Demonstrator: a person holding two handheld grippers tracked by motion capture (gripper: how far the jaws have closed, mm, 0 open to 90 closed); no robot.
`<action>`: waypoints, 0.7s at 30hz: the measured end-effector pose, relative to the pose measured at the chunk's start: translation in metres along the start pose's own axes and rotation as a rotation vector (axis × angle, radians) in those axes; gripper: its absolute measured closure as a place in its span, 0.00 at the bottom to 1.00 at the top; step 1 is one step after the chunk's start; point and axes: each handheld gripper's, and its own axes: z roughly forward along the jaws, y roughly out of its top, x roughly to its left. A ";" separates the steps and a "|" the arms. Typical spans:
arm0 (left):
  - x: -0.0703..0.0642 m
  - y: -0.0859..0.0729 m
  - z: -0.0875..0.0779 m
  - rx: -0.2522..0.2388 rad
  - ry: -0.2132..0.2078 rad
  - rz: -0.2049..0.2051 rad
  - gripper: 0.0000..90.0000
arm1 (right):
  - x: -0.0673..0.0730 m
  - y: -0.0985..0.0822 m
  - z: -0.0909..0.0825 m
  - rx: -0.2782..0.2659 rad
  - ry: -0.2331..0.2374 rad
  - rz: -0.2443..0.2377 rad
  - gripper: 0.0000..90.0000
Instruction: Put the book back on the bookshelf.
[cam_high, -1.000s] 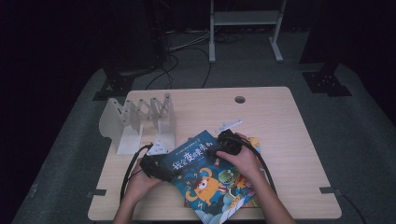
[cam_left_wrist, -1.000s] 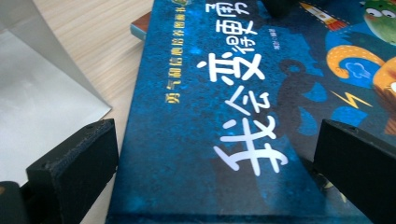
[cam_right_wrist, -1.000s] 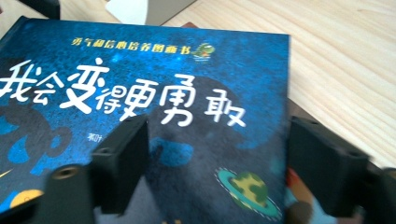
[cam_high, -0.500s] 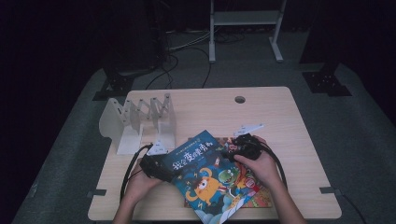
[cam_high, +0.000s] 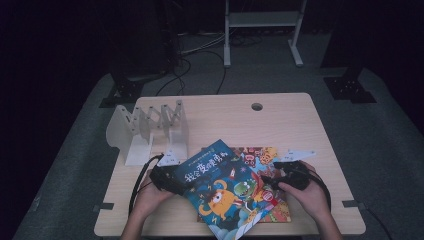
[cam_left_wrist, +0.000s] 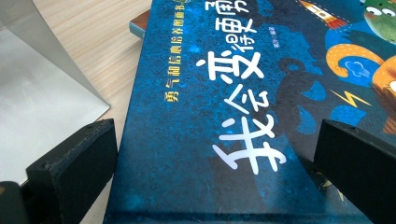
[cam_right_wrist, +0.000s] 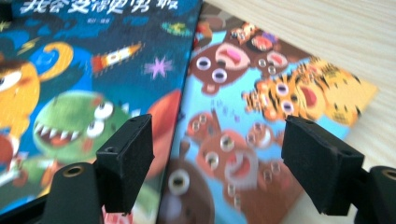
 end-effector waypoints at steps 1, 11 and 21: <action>0.000 0.000 0.000 0.001 -0.001 0.001 0.00 | 0.001 -0.004 -0.003 0.000 0.001 0.001 0.27; 0.001 0.000 0.000 0.002 -0.005 0.005 0.00 | 0.008 -0.040 -0.030 0.004 -0.018 -0.010 0.26; 0.001 0.000 0.000 0.004 -0.005 0.002 0.00 | 0.015 -0.058 -0.046 0.013 -0.027 -0.016 0.26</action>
